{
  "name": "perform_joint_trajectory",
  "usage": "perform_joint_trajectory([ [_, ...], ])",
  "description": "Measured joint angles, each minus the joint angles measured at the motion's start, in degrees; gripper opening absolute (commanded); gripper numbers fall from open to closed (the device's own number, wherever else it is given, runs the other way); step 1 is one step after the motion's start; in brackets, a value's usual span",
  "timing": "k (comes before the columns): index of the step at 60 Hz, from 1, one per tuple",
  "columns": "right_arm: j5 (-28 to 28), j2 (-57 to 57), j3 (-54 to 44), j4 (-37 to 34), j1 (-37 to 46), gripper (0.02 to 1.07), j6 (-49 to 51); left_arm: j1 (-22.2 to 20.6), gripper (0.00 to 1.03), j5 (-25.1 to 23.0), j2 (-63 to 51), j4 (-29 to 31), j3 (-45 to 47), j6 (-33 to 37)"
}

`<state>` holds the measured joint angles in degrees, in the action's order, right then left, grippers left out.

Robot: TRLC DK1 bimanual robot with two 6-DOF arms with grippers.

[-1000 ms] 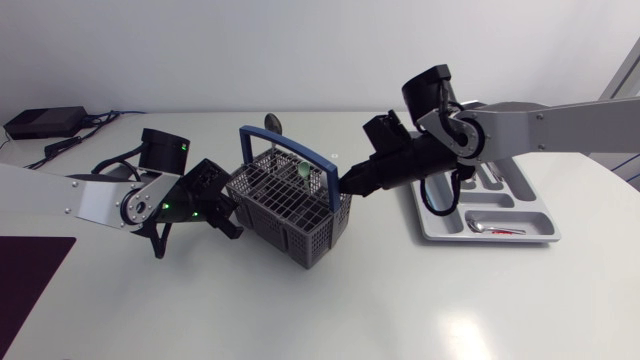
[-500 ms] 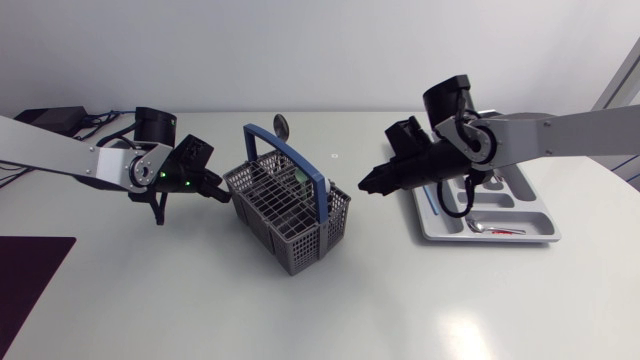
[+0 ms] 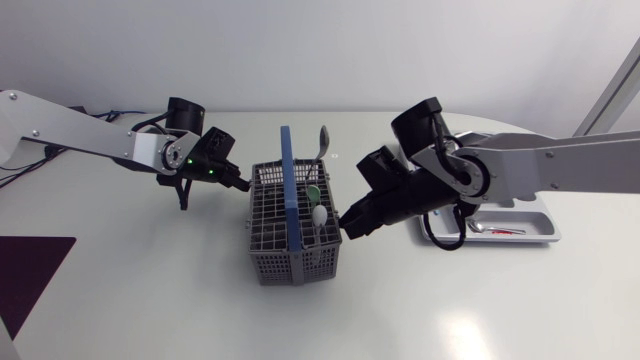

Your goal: Unload the cutlery basket into the drawer organizer.

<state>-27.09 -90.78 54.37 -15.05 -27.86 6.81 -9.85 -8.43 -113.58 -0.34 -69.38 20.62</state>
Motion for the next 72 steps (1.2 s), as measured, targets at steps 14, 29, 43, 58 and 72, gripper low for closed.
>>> perform_joint_trajectory([
  [14, 3.1, 3.9, -3.3, -0.2, -2.4, 0.08, -0.3, -2.9, 0.15, 0.0, -1.9, 3.3, -6.1, -1.2],
  [29, 6.6, 13.0, -2.6, -1.8, -0.8, 0.08, 2.1, -0.3, 0.15, -0.5, 7.8, 4.3, 0.7, -0.8],
  [43, 6.1, 8.1, 1.8, 0.5, 6.7, 0.08, 3.5, -0.8, 0.15, -0.5, 23.6, 5.0, 12.7, 2.5],
  [58, 6.1, 0.3, 7.5, 2.6, 9.1, 0.08, 3.5, -5.5, 0.15, -2.6, 39.4, 9.2, 24.4, 7.0],
  [72, 3.5, -6.3, 10.3, 3.5, 11.5, 0.08, 3.5, -10.2, 0.15, -3.1, 43.9, 11.0, 30.2, 9.1],
])
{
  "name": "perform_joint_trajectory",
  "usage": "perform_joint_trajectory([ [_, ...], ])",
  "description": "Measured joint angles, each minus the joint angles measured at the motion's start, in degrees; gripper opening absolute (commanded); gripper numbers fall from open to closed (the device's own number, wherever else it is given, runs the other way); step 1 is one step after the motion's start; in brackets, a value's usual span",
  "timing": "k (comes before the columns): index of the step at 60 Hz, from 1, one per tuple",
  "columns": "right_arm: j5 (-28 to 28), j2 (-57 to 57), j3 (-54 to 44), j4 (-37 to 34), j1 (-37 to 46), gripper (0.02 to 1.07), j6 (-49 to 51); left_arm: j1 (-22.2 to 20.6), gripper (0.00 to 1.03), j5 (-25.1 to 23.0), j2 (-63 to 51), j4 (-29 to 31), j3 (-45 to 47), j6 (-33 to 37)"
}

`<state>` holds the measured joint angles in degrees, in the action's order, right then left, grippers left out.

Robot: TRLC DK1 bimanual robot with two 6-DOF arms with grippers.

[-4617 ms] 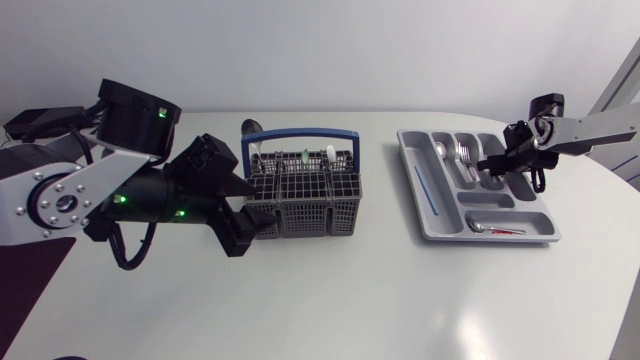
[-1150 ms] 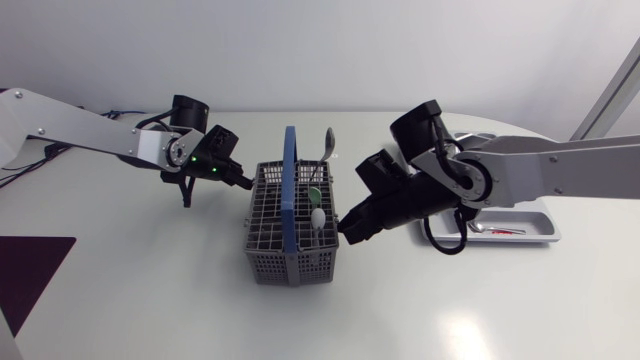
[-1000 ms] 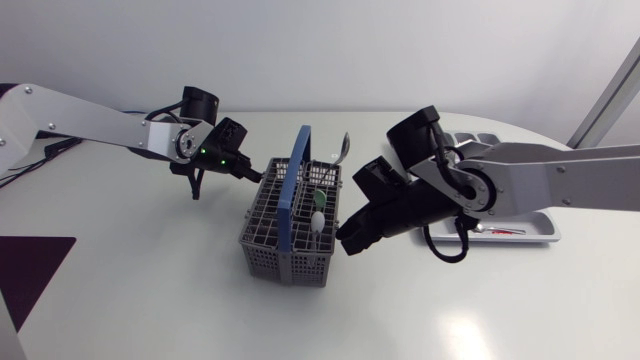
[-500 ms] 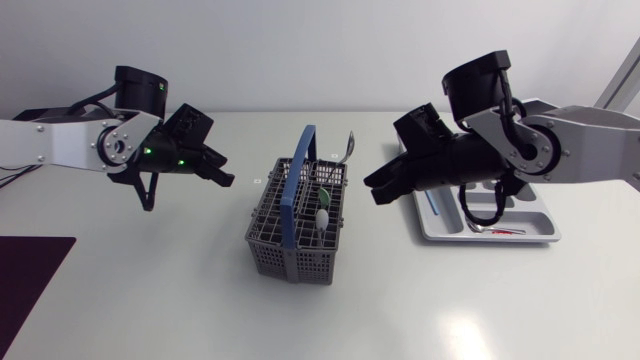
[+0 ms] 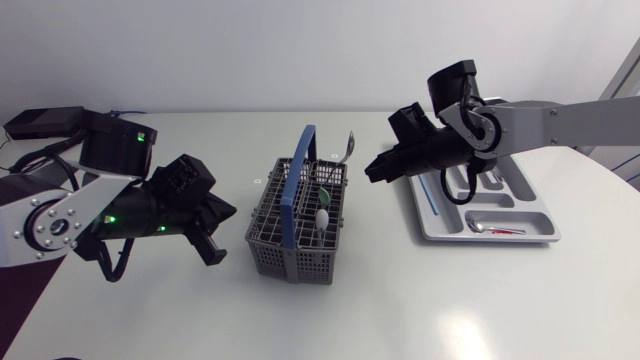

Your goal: Unload the cutlery basket into the drawer organizer.

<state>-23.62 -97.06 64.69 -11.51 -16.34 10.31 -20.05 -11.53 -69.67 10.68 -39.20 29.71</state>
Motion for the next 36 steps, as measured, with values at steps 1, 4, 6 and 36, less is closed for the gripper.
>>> perform_joint_trajectory([
  [1, -0.1, 0.0, -0.1, 0.0, 0.0, 0.08, 0.0, 0.0, 0.15, 0.0, 0.0, 0.0, 0.1, 0.0],
  [4, -0.4, 1.7, -1.2, -0.1, -0.6, 0.08, 0.0, 0.0, 0.15, 0.0, 0.0, 0.0, 0.5, 0.2],
  [6, -0.5, 4.4, -2.6, -1.5, -1.9, 0.17, 0.0, 0.0, 0.15, 0.0, 0.0, 0.0, 0.7, 0.2],
  [36, -3.4, 16.2, -3.7, -18.3, -13.0, 0.43, -3.6, -3.0, 0.15, 0.0, 0.3, 0.0, 1.0, 0.2],
])
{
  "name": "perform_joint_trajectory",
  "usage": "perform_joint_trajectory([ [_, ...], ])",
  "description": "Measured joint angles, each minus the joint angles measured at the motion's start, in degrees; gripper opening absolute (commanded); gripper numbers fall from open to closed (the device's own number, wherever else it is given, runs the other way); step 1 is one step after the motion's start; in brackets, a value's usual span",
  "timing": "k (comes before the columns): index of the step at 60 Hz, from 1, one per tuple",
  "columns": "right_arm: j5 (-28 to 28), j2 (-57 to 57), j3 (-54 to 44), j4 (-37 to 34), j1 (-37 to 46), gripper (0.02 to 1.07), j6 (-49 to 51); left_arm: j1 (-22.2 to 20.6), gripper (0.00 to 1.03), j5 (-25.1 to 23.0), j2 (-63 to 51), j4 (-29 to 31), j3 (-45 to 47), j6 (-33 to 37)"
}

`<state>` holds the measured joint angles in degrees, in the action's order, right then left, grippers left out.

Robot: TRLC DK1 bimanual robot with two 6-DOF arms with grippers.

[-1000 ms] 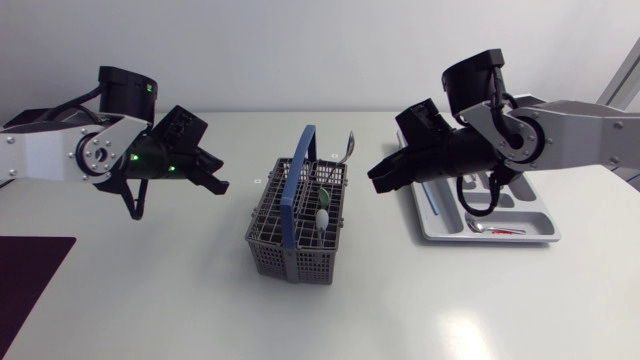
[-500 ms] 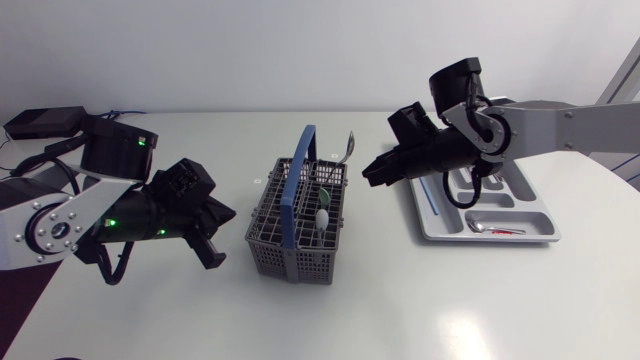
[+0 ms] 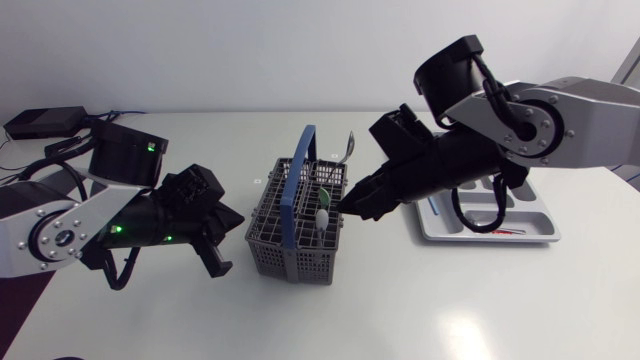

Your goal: Unload the cutlery basket into the drawer organizer.

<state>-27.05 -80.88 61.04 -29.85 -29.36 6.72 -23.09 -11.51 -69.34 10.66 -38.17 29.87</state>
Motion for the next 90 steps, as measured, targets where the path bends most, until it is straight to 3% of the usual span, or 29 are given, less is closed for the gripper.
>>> perform_joint_trajectory([
  [41, 1.6, -9.8, 4.6, -0.2, -3.5, 0.42, -1.2, -0.2, 0.15, 0.0, 1.7, 0.7, 1.0, 0.0],
  [53, 2.0, -12.5, 5.9, 0.0, -4.0, 0.19, -1.2, -0.2, 0.15, 0.0, 1.8, 0.7, 1.1, 0.0],
  [56, 2.3, -12.8, 6.0, 0.0, -4.0, 0.08, -1.2, -0.2, 0.15, 0.0, 1.9, 0.7, 1.1, 0.0],
  [90, 0.8, -8.0, 7.0, -2.4, -4.3, 0.07, -2.5, -0.2, 0.15, 0.0, 2.2, 0.7, 1.1, 0.0],
])
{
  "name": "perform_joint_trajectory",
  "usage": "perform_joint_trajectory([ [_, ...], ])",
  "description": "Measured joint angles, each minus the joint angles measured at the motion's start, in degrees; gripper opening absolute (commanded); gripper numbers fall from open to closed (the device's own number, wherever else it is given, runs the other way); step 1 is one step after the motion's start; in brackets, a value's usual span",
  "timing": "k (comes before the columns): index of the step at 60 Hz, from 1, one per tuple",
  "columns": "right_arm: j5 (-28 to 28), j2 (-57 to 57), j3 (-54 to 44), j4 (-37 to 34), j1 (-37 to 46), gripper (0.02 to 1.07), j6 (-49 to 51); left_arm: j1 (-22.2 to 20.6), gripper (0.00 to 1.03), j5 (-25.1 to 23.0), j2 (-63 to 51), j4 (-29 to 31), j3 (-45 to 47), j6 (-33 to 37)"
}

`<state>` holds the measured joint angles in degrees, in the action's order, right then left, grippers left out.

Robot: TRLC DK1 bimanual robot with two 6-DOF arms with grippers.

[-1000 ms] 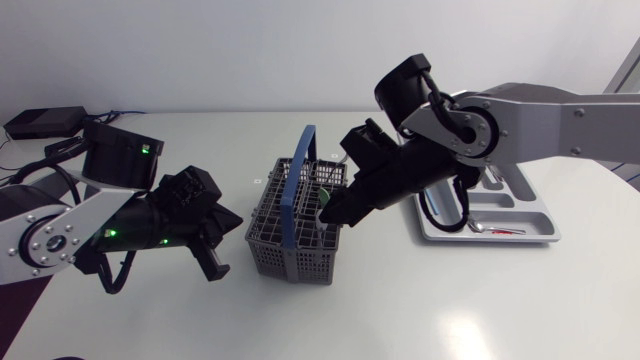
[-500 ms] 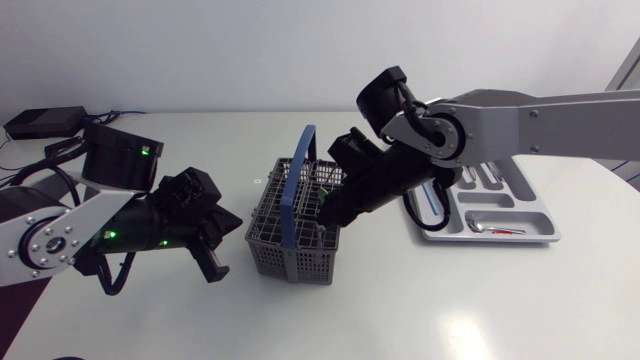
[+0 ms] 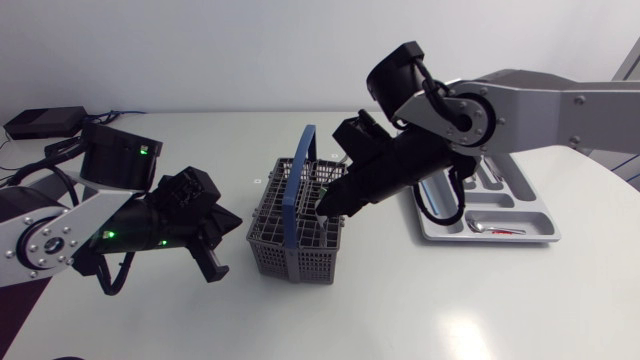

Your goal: Unload the cutlery basket into the drawer organizer.

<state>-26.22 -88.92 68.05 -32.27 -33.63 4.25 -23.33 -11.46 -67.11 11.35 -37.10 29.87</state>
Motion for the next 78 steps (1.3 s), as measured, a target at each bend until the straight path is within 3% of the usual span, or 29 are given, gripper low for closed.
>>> perform_joint_trajectory([
  [23, -5.8, 10.6, 3.9, -7.4, 3.8, 0.07, -0.7, -1.5, 0.15, 1.5, 0.0, 0.4, 0.0, 0.0],
  [35, -6.6, 20.0, 3.0, -10.9, 14.6, 0.07, 0.3, -1.6, 0.15, 1.7, 0.0, 0.8, 0.0, 0.0],
  [39, -4.6, 23.1, 1.5, -11.8, 18.5, 0.07, 1.6, -1.6, 0.15, 1.7, 0.1, 0.8, 0.0, 0.0],
  [44, 3.0, 25.7, -2.5, -11.0, 22.1, 0.07, 3.8, -1.7, 0.15, 1.7, 0.2, 0.9, 0.0, 0.0],
  [57, 18.5, 26.2, -16.5, 0.5, 29.6, 0.07, 10.4, -2.3, 0.15, 1.7, 0.6, 1.2, 0.0, 0.0],
  [78, 25.4, 14.8, -23.3, 17.2, 39.2, 0.07, 17.6, -2.3, 0.15, 1.7, 2.1, 2.1, 0.0, 0.0],
])
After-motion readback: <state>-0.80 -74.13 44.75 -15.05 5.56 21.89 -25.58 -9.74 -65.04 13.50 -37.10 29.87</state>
